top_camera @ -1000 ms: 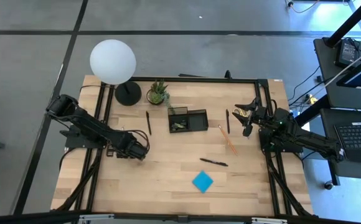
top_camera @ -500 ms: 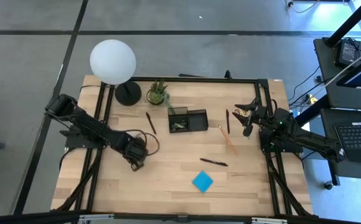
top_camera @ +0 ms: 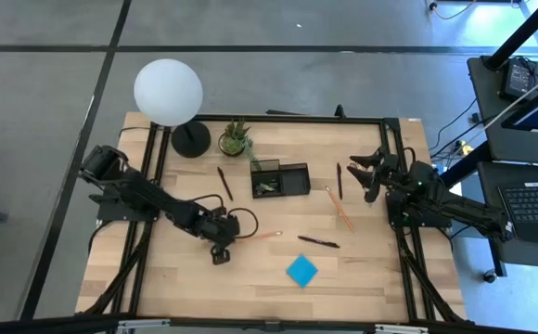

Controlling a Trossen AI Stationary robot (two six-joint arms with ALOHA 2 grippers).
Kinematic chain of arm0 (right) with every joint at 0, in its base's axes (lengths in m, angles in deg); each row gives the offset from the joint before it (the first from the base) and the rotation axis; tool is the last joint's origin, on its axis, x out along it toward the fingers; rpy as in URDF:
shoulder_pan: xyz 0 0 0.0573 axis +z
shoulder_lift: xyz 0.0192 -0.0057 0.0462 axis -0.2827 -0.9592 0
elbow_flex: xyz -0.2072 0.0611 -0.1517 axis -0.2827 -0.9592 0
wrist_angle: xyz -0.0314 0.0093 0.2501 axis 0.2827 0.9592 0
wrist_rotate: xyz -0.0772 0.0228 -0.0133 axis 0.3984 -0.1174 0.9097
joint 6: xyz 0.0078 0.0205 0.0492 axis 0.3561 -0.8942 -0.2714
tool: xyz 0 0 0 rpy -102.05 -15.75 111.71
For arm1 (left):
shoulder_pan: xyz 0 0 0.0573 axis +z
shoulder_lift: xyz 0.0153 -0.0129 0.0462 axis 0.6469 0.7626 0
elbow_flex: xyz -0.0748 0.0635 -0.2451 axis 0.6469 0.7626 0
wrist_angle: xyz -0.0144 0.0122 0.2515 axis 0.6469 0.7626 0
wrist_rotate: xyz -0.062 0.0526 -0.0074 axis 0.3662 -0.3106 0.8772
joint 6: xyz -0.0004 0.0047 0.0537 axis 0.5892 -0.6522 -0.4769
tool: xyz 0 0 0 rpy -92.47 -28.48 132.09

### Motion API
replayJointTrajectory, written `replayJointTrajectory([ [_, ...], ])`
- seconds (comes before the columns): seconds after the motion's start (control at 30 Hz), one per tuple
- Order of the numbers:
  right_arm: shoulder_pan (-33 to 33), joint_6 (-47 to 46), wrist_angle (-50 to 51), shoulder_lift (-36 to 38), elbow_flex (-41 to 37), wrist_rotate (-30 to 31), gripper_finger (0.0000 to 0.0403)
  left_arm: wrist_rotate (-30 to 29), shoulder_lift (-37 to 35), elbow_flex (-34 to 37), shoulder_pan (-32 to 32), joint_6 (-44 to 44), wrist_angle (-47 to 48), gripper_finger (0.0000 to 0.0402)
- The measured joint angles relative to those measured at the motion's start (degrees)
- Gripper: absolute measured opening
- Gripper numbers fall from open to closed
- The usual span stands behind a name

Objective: Pick and place office supplies into organizer
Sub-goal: Put the left yellow pencil into the desk organizer

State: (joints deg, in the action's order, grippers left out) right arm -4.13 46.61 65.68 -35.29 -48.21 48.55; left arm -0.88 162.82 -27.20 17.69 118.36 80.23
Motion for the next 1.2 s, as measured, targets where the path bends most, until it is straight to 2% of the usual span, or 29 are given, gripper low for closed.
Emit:
replayJointTrajectory([
  [0.17, 0.0, -8.6, 2.5, 0.0, 0.0, -3.0, 0.0200, -1.2, 2.6, 0.4, 0.0, -6.7, -11.0, 0.0001],
  [0.33, 2.0, -10.0, 3.8, -3.3, 0.0, -6.6, 0.0200, -1.3, 2.7, -0.2, 1.0, -8.6, -9.8, 0.0002],
  [0.43, 4.2, -8.1, 3.8, -7.0, 0.0, -6.1, 0.0200, -0.8, 2.8, -0.3, 1.7, -8.3, -8.7, 0.0002],
  [0.63, 6.9, -1.9, -2.6, -14.7, 0.0, 0.1, 0.0200, -1.4, 2.8, -0.3, 3.1, -11.4, -8.7, 0.0003],
  [0.87, 7.9, 1.4, -10.5, -23.3, 0.3, 0.2, 0.0200, -4.3, 2.8, -0.3, 5.0, -15.2, -8.4, 0.0003],
  [1.2, 13.4, 8.4, -8.9, -40.0, 11.8, 1.0, 0.0200, -4.2, 2.8, -0.3, 8.2, -16.8, -8.3, 0.0003],
])
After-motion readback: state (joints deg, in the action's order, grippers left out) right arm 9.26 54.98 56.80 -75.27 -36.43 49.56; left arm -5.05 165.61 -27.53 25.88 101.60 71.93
